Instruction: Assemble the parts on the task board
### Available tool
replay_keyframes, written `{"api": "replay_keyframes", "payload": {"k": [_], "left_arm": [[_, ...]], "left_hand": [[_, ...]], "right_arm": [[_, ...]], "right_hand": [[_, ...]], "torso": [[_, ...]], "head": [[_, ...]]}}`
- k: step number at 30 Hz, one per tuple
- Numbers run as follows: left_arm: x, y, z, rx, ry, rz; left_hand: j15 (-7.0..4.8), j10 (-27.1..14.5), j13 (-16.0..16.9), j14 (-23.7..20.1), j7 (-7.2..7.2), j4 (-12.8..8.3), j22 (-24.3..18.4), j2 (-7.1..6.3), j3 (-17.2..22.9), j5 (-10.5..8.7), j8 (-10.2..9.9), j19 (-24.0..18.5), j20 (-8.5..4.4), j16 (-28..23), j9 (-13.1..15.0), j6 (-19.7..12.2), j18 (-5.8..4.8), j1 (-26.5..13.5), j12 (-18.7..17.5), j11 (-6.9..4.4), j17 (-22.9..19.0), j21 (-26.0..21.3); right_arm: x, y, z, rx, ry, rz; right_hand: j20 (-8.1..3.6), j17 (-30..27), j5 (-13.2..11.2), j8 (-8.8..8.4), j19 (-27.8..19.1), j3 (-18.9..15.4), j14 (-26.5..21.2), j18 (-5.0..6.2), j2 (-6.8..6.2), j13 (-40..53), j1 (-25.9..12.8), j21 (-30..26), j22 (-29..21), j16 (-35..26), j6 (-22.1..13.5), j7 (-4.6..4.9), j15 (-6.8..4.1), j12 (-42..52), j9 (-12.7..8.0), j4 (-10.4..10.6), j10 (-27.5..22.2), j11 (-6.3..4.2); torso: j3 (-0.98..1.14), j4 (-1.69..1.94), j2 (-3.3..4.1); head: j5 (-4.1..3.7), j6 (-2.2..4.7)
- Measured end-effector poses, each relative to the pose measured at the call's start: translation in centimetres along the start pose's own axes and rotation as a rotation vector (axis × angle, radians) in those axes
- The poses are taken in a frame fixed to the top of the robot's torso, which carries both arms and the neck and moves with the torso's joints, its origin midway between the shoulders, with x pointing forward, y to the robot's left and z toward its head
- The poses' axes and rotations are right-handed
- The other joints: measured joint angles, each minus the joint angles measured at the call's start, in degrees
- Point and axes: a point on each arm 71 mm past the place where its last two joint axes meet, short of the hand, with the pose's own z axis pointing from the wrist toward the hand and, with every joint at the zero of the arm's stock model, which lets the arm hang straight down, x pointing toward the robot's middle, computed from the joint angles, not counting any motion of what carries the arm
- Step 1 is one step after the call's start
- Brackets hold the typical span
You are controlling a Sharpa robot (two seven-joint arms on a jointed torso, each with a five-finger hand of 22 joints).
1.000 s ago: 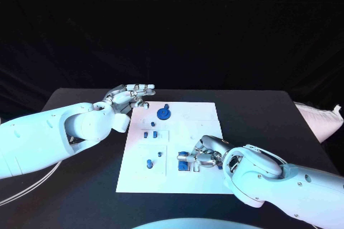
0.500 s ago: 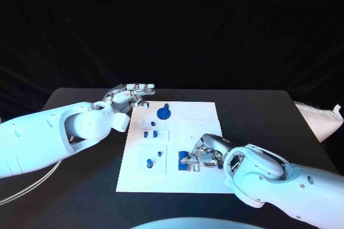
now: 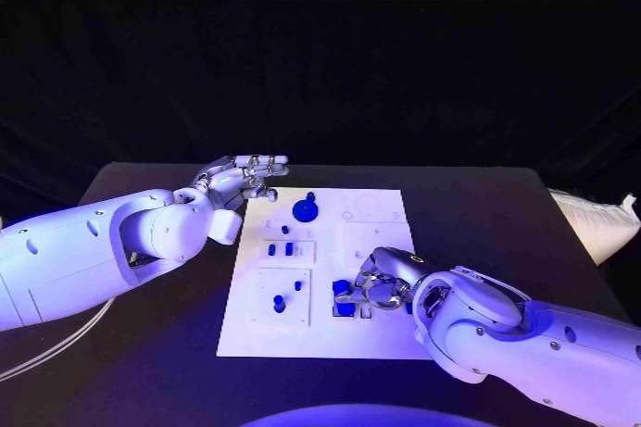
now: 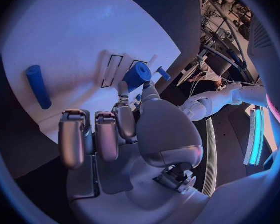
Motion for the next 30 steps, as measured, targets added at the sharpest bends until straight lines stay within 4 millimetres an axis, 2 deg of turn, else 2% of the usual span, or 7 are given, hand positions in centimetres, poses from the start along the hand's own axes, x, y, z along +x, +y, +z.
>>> {"api": "replay_keyframes", "payload": {"k": [6,10,16,30], "left_arm": [[0.0,0.0,0.0,0.000,0.000,0.000],[-0.1,0.0,0.0,0.000,-0.001,0.001],[-0.1,0.0,0.0,-0.001,-0.002,0.001],[-0.1,0.0,0.0,-0.002,-0.001,0.001]], "left_hand": [[0.00,0.00,0.00,0.00,0.00,0.00,0.00,0.00,0.00,0.00,0.00,0.00,0.00,0.00,0.00,0.00,0.00,0.00,0.00,0.00,0.00,0.00],[0.00,0.00,0.00,0.00,-0.19,-0.15,0.00,0.00,0.15,0.00,0.00,0.00,0.00,0.00,0.00,-0.19,0.00,0.00,0.00,0.00,0.00,0.00],[0.00,0.00,0.00,0.00,-0.19,-0.15,0.00,0.00,0.15,0.00,0.00,0.00,0.00,0.00,0.00,-0.19,0.00,0.00,0.00,0.00,0.00,0.00],[0.00,0.00,0.00,0.00,-0.19,-0.15,0.01,0.00,0.15,0.00,0.00,0.00,0.00,0.00,0.00,-0.19,0.00,0.00,0.00,0.00,0.01,0.00]], "right_arm": [[0.0,0.0,0.1,-0.010,-0.008,-0.011],[0.0,0.0,0.0,-0.015,-0.017,-0.008],[-0.2,-0.3,-0.4,-0.023,-0.035,0.005],[-0.5,-0.4,-1.2,-0.040,-0.040,0.010]], "right_hand": [[0.00,0.00,-0.95,0.00,0.00,0.22,0.00,0.00,-0.16,0.00,0.16,0.28,0.00,0.00,0.00,0.00,0.00,0.00,0.21,-0.23,0.00,0.00],[0.00,-0.01,-0.95,-0.29,0.00,-0.47,0.01,0.00,-0.12,0.00,0.12,0.28,-0.01,0.22,0.00,0.00,0.01,0.01,0.35,0.46,0.01,-0.01],[0.00,-0.01,-0.71,-0.29,0.00,-0.87,0.01,0.00,0.95,0.00,-0.95,0.28,-0.01,0.22,0.20,-0.20,0.01,0.21,0.50,1.37,0.01,-0.01],[0.01,-0.02,-0.71,-0.29,0.00,-0.85,0.01,0.00,0.90,0.00,-0.93,0.27,-0.02,0.22,0.20,-0.20,0.01,0.24,0.65,1.35,0.02,-0.01]], "torso": [[0.01,-0.02,0.00],[0.04,-0.03,0.00],[0.05,0.00,0.01],[0.04,-0.04,0.00]], "head": [[0.01,-0.08],[0.07,-0.06],[0.09,0.02],[0.17,-0.10]]}}
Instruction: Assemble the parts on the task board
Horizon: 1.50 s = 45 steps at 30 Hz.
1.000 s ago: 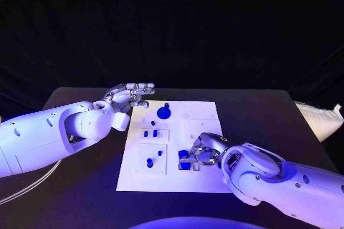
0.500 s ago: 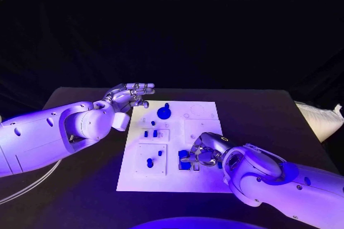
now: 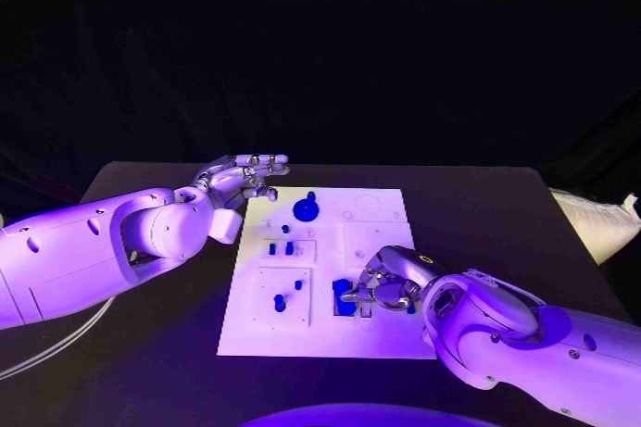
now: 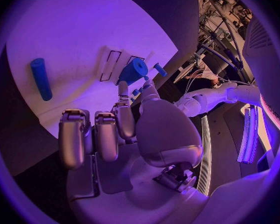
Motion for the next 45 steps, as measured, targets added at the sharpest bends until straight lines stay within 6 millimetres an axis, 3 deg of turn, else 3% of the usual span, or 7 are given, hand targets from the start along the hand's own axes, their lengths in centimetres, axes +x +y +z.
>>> {"api": "replay_keyframes", "payload": {"k": [4,14,38,44,45], "left_arm": [[-0.04,0.00,-0.02,-0.001,-0.001,0.000],[-0.10,0.00,-0.05,-0.002,-0.002,0.001],[-0.14,-0.01,-0.07,-0.003,-0.001,0.006],[-0.15,-0.01,-0.08,-0.003,-0.001,0.006],[-0.15,-0.01,-0.08,-0.003,-0.001,0.006]], "left_hand": [[0.00,0.00,0.00,0.00,0.00,0.00,0.00,0.00,0.00,0.00,0.00,0.00,0.00,0.00,0.00,0.00,0.00,0.00,0.00,0.00,0.00,0.00],[0.00,0.00,0.00,0.00,0.00,0.00,0.00,0.00,0.00,0.00,0.00,0.00,0.00,0.00,0.00,0.00,0.00,0.00,0.00,0.00,0.00,0.00],[0.00,0.00,0.00,0.00,0.00,0.00,0.01,0.00,0.00,0.00,0.00,0.00,0.00,0.00,0.00,0.00,0.00,0.00,0.00,0.00,0.00,0.00],[0.00,0.00,0.00,0.00,0.00,0.00,0.01,0.00,0.00,0.00,0.00,0.00,0.00,0.00,0.00,0.00,0.00,0.00,0.00,0.00,0.01,0.00],[0.00,0.00,0.00,0.00,0.00,0.00,0.01,0.00,0.00,0.00,0.00,0.00,0.00,0.00,0.00,0.00,0.00,0.00,0.00,0.00,0.01,0.00]], "right_arm": [[0.07,0.04,-0.07,-0.002,0.013,-0.007],[0.20,0.18,-0.01,-0.005,0.033,-0.019],[0.73,0.11,0.86,0.006,0.056,-0.034],[0.57,-0.24,0.63,0.013,0.054,-0.039],[0.52,-0.29,0.56,0.014,0.053,-0.039]], "right_hand": [[0.00,0.00,0.00,0.00,0.00,0.56,-0.15,0.00,-1.24,0.00,1.28,0.00,0.00,0.00,0.00,0.00,-0.15,0.10,0.26,-1.53,0.00,0.00],[0.00,-0.01,0.00,0.00,0.00,1.08,-0.26,-0.63,-1.79,0.01,2.71,0.21,-0.01,0.22,0.00,0.00,-0.05,0.20,0.41,-2.53,0.00,0.00],[0.00,-0.02,-0.24,0.00,0.00,1.80,0.01,-0.63,-1.80,0.02,2.72,0.21,0.03,0.22,0.36,-0.36,-0.23,1.09,0.63,-3.24,-0.22,-0.22],[0.00,-0.03,-0.24,-0.22,0.00,1.81,-0.14,-0.62,-2.38,2.22,3.35,0.21,0.02,0.22,0.36,-0.36,-0.38,1.06,0.70,-3.89,-0.22,-0.21],[0.00,-0.03,-0.24,-0.22,0.00,1.81,-0.20,-0.62,-0.98,9.10,4.75,0.21,0.02,0.22,0.36,-0.36,-0.44,1.02,0.70,-3.89,-0.21,-0.21]], "torso": [[-0.01,0.01,0.00],[-0.03,0.06,-0.01],[-0.03,0.02,0.01],[0.00,0.00,0.01],[0.00,0.00,0.01]], "head": [[0.03,-0.05],[0.14,-0.16],[0.37,-0.37],[0.38,-0.43],[0.38,-0.44]]}}
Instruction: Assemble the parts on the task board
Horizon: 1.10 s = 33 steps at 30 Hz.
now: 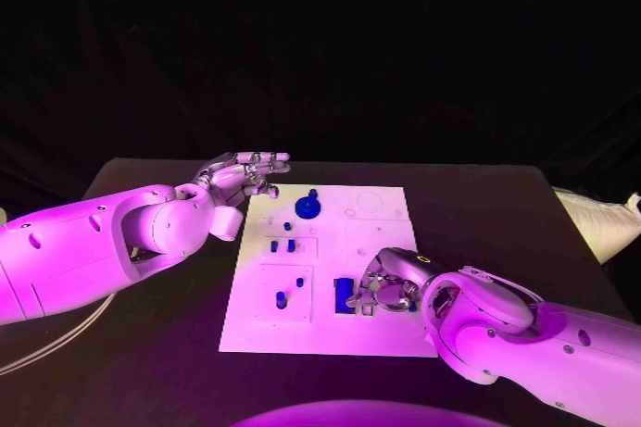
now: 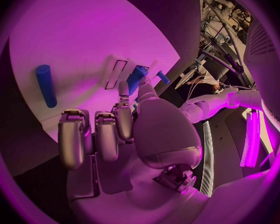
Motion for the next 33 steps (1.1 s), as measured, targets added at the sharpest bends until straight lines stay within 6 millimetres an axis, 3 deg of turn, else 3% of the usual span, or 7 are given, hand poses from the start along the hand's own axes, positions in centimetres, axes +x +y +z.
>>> {"api": "replay_keyframes", "payload": {"k": [3,6,11,17,21,33], "left_arm": [[0.0,0.0,0.0,0.000,0.000,0.000],[0.0,0.0,0.0,0.000,-0.001,0.001],[-0.2,0.0,-0.1,0.000,-0.003,0.001],[-0.2,0.0,-0.2,0.000,-0.004,0.002],[-0.2,0.0,-0.2,-0.001,-0.002,0.002],[0.0,0.0,-0.2,-0.001,0.002,0.001]], "left_hand": [[0.00,0.00,0.00,0.00,0.00,0.00,0.00,0.00,0.00,0.22,0.00,0.00,0.00,0.00,0.00,0.00,0.00,0.00,0.23,0.00,-0.15,0.00],[0.00,0.00,0.00,0.00,0.00,0.00,0.00,0.00,0.00,0.22,0.00,0.00,0.00,0.00,0.00,0.00,0.00,0.00,0.40,0.00,-0.15,0.00],[0.00,0.00,0.00,0.00,0.00,0.00,0.00,0.00,0.00,0.22,0.00,0.00,0.00,0.00,0.00,0.00,0.00,0.00,0.40,0.00,-0.15,0.00],[0.00,0.00,0.00,0.00,0.00,0.00,0.00,0.00,0.00,0.22,0.00,0.00,0.00,0.00,0.00,0.00,0.00,0.00,0.40,0.00,-0.15,0.00],[0.00,0.00,0.00,0.00,0.00,0.00,0.00,0.00,0.00,0.22,0.00,0.00,0.00,0.00,0.00,0.00,0.00,0.00,0.40,0.00,-0.15,0.00],[0.00,0.00,0.00,0.00,0.00,0.00,0.00,0.00,0.00,0.22,0.00,0.00,0.00,0.00,0.00,0.00,0.00,0.00,0.40,0.00,-0.15,0.00]], "right_arm": [[-0.2,-0.4,-0.4,0.004,-0.008,0.003],[-0.7,-1.2,-1.1,0.018,-0.022,0.022],[-2.0,-3.0,-2.2,0.056,-0.040,0.075],[-3.1,-5.6,-3.5,0.117,-0.057,0.093],[-3.5,-6.7,-4.0,0.142,-0.067,0.084],[-3.3,-7.9,-4.2,0.176,-0.087,-0.004]], "right_hand": [[0.00,0.01,0.78,-0.41,0.00,-0.01,-0.03,0.00,0.01,0.43,0.63,0.00,0.00,0.00,-0.11,0.11,-0.02,0.03,0.00,0.01,0.00,0.00],[0.00,0.05,3.62,-1.92,0.00,-0.63,-0.03,0.01,0.18,0.54,0.43,-0.01,0.00,0.00,-2.04,1.01,-0.03,-1.07,-0.52,0.63,0.02,0.02],[0.21,0.04,4.99,-4.23,-0.03,-0.91,0.08,0.02,0.30,0.55,-0.05,-0.23,-0.01,0.00,-4.52,2.44,0.93,-2.37,-1.92,0.90,0.10,1.04],[0.44,0.04,5.56,-4.56,0.00,-0.63,-0.01,0.05,0.45,1.38,-0.19,-0.49,-0.01,-0.24,-4.54,2.46,1.03,-3.84,-2.64,0.65,0.25,1.21],[0.85,0.04,4.29,-5.29,0.00,-0.39,0.08,0.10,0.71,1.38,-0.43,-0.76,-0.02,-0.36,-4.73,2.66,1.34,-4.26,-3.32,0.89,-0.04,1.50],[0.84,0.03,4.07,-5.55,0.00,-0.39,-0.01,0.11,1.24,1.88,-0.16,-0.76,-0.02,-0.66,-3.94,2.52,1.44,-9.15,-3.94,0.89,-0.56,2.01]], "torso": [[0.00,0.00,-0.02],[0.00,0.00,-0.05],[-0.04,-0.07,-0.07],[-0.03,-0.19,-0.09],[-0.03,-0.30,-0.11],[-0.02,-0.45,-0.16]], "head": [[-0.06,-0.01],[-0.15,0.05],[-0.33,0.26],[-0.75,0.43],[-0.93,0.54],[-1.66,0.85]]}}
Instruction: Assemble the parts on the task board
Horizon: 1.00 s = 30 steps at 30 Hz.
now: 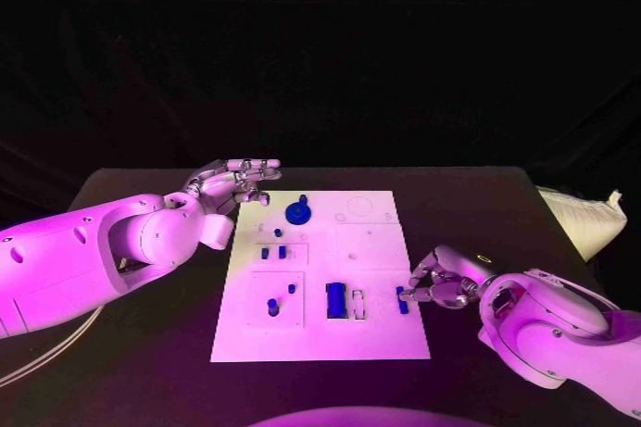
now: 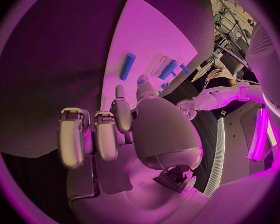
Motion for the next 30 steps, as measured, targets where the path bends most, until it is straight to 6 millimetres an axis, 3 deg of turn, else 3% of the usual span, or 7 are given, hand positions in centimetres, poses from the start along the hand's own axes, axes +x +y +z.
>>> {"api": "replay_keyframes", "payload": {"k": [17,25,28,30], "left_arm": [[0.0,0.0,0.0,-0.001,0.000,0.000],[0.0,0.0,0.0,-0.001,-0.001,0.000],[0.0,0.0,0.0,-0.001,-0.001,0.000],[-0.1,0.0,0.0,-0.001,-0.001,0.000]], "left_hand": [[0.00,0.00,0.00,0.00,0.00,0.00,0.00,0.23,0.00,0.00,0.00,-0.21,0.21,0.00,0.00,0.00,0.01,-0.23,0.00,0.00,0.01,0.00],[0.00,0.00,0.00,0.00,0.00,0.00,0.00,0.23,0.00,0.00,0.00,-0.21,0.21,0.00,0.00,0.00,0.01,-0.23,0.00,0.00,0.00,0.00],[0.00,0.00,0.00,0.00,0.00,0.00,0.00,0.23,0.00,0.00,0.00,-0.21,0.21,0.00,0.00,0.00,0.01,-0.23,0.00,0.00,0.01,0.00],[0.00,0.00,0.00,0.00,0.00,0.00,0.00,0.23,0.00,0.00,0.00,-0.21,0.21,0.00,0.00,0.00,0.01,-0.23,0.00,0.00,0.01,0.00]], "right_arm": [[1.7,0.7,0.8,-0.007,0.030,-0.070],[1.9,1.1,1.0,-0.019,0.035,-0.095],[1.9,1.2,1.1,-0.025,0.034,-0.111],[1.9,1.4,1.2,-0.032,0.033,-0.131]], "right_hand": [[0.00,-0.01,0.38,0.00,0.00,0.31,0.00,0.02,0.37,-0.02,0.37,0.00,-0.01,0.00,1.06,-0.24,0.01,0.27,-0.35,0.31,0.01,-0.02],[0.00,-0.02,0.60,0.35,0.00,0.66,0.00,0.02,0.38,-0.13,0.38,0.00,0.04,0.00,2.51,-1.02,0.01,2.77,-0.52,-0.03,-0.09,-0.13],[0.00,-0.02,-0.74,0.36,0.00,1.35,0.04,0.02,0.81,-0.13,0.86,0.00,0.04,0.00,2.97,-1.11,-0.02,3.22,-0.61,-0.72,-0.16,-0.19],[0.00,-0.02,-2.34,0.46,0.00,1.99,0.20,0.02,0.26,-0.13,1.40,0.00,0.04,0.00,3.05,-1.19,-0.26,3.23,-0.77,-1.35,-0.19,-0.21]], "torso": [[-0.01,0.13,0.04],[-0.02,0.10,0.01],[-0.01,0.09,0.01],[-0.02,0.08,0.01]], "head": [[0.29,-0.34],[0.50,-0.46],[0.52,-0.48],[0.55,-0.49]]}}
